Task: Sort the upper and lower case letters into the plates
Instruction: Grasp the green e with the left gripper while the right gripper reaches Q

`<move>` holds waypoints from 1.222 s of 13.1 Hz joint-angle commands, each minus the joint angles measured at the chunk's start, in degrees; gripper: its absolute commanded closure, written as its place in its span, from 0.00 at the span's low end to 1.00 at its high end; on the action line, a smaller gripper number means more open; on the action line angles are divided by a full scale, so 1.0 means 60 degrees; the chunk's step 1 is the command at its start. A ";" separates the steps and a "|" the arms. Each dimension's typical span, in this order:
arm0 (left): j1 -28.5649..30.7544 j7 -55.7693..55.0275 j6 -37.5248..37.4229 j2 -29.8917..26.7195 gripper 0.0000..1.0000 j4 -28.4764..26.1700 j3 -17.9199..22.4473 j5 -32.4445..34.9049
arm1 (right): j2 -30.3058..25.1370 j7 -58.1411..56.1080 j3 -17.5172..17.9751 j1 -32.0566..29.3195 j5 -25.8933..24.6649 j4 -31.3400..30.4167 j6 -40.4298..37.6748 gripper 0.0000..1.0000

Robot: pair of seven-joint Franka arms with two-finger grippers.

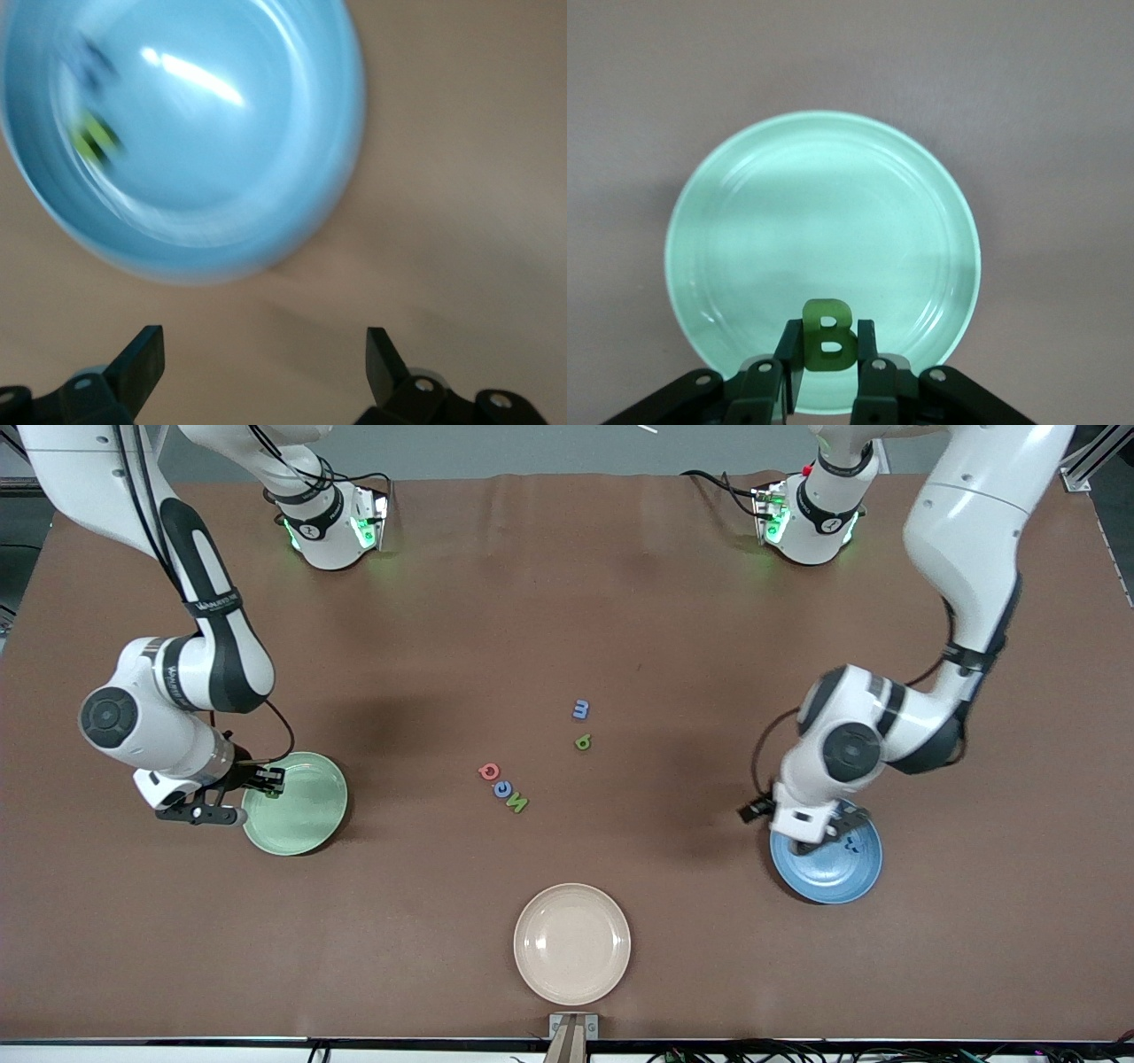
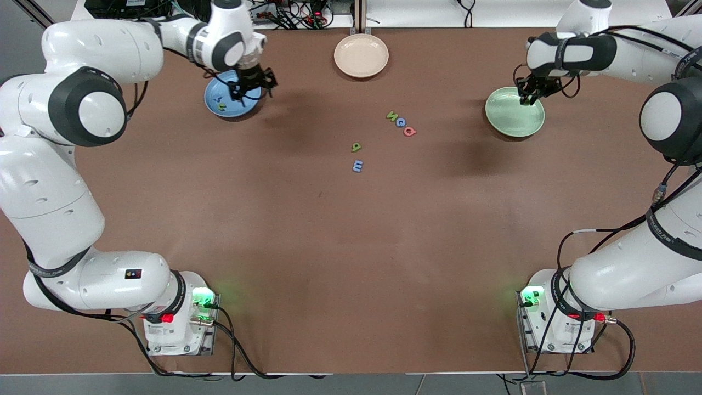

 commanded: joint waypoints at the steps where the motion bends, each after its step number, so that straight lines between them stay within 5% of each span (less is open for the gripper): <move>1: -0.1167 -0.1751 -0.0058 -0.0225 0.00 -0.0252 -0.0185 0.0188 | -0.0015 -0.0268 0.0138 -0.0170 0.0145 -0.0369 0.0344 0.98; 3: -0.2180 -0.2998 0.0046 -0.0020 0.01 -0.0106 -0.0185 0.0290 | 0.0293 -0.0269 0.0153 -0.0170 0.0159 -0.0369 0.0504 0.94; 5: -0.2724 -0.3790 0.0482 0.0287 0.03 -0.0003 -0.0185 0.0306 | 0.0469 -0.0283 0.0153 -0.0170 0.0159 -0.0325 0.0594 0.69; 6: -0.2987 -0.4185 0.0920 0.0477 0.04 -0.0003 -0.0185 0.0306 | 0.0513 -0.0269 0.0153 -0.0170 0.0159 -0.0311 0.0594 0.27; 7: -0.3338 -0.4523 0.1331 0.0682 0.05 0.0012 -0.0141 0.0291 | 0.0514 -0.0254 0.0153 -0.0170 0.0203 -0.0252 0.0550 0.00; 11: -0.4043 -0.4877 0.2286 0.1283 0.19 0.0055 -0.0068 0.0393 | 0.0339 0.0255 0.0269 0.0034 0.0539 0.0624 -0.0734 0.00; 16: -0.4308 -0.5418 0.2316 0.1651 0.29 0.0553 0.0005 0.0408 | 0.0133 0.4527 0.0622 0.1817 0.0774 0.0862 -0.0947 0.00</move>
